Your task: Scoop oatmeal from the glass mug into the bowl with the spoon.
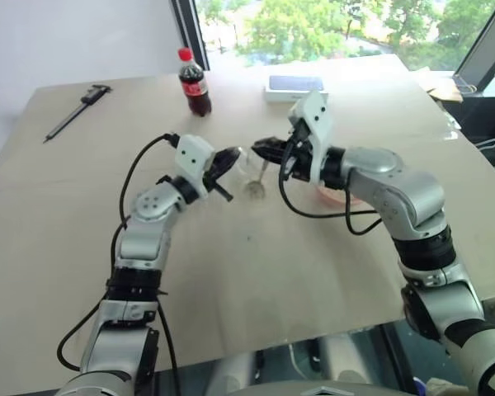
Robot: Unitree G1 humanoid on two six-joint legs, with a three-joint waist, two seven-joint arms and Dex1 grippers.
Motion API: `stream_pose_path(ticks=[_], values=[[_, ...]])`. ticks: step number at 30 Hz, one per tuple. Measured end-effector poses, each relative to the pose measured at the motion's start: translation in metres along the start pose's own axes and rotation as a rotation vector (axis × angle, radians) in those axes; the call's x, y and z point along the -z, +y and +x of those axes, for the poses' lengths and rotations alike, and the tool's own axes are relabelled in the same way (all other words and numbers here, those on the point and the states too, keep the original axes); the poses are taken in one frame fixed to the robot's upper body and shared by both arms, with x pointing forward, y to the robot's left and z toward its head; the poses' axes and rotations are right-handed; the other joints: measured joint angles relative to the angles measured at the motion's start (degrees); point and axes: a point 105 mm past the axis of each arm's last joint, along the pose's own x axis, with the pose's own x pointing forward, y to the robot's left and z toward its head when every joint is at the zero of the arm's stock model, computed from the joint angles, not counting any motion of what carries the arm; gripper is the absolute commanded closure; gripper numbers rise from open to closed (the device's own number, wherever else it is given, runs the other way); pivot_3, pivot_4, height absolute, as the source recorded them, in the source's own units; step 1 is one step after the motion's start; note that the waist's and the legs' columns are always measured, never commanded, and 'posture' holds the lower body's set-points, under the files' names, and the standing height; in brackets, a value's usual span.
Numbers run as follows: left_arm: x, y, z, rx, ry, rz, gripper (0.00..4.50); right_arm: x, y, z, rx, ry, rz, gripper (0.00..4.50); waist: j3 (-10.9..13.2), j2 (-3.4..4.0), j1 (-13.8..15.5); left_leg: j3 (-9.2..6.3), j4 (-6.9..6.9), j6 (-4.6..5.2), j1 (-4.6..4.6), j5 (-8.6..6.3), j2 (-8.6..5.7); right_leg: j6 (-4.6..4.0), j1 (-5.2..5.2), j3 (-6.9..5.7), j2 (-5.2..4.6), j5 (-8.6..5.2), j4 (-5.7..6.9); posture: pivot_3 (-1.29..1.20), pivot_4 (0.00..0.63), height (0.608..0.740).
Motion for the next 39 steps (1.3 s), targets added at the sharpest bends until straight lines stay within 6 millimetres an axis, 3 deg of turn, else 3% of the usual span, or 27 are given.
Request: stream_pose_path(ticks=[5,14,20,27,39], values=[[0.001,0.000,0.000,0.001,0.002,-0.001,4.43,0.002,-0.003,-0.004,0.028,0.002,0.090,4.50,0.0,0.00,0.0,-0.01,0.00,0.00,0.00,0.00,0.00,0.00,0.00,0.00,0.00,0.00,0.02,0.00,0.150,0.740],[0.001,-0.003,0.001,0.003,-0.002,-0.009,4.43,0.003,-0.030,-0.011,0.151,-0.003,0.451,4.50,0.0,0.01,0.0,0.00,0.00,0.00,0.01,0.00,0.00,0.00,0.00,0.01,0.00,0.00,0.05,0.00,0.150,0.740],[0.001,-0.003,0.002,0.000,0.000,-0.006,4.43,-0.004,-0.041,-0.016,0.195,-0.012,0.307,4.50,0.0,0.00,-0.2,0.04,0.00,0.00,0.00,0.00,-0.04,0.00,-0.02,0.03,0.01,0.00,0.04,0.00,0.150,0.740],[0.001,-0.003,0.002,-0.001,-0.001,-0.006,4.43,-0.018,-0.029,-0.009,0.115,-0.069,0.105,4.50,0.0,0.00,-0.3,0.04,0.01,0.00,0.01,0.00,-0.02,0.00,-0.03,0.03,0.01,0.00,0.07,0.00,0.150,0.740],[0.002,-0.005,0.003,0.007,-0.001,-0.007,4.43,0.004,-0.014,-0.006,0.050,-0.029,-0.009,4.50,0.0,0.00,-0.1,0.03,0.02,-0.01,0.01,0.01,-0.02,0.00,-0.03,0.03,0.01,0.00,0.06,0.00,0.150,0.740]])
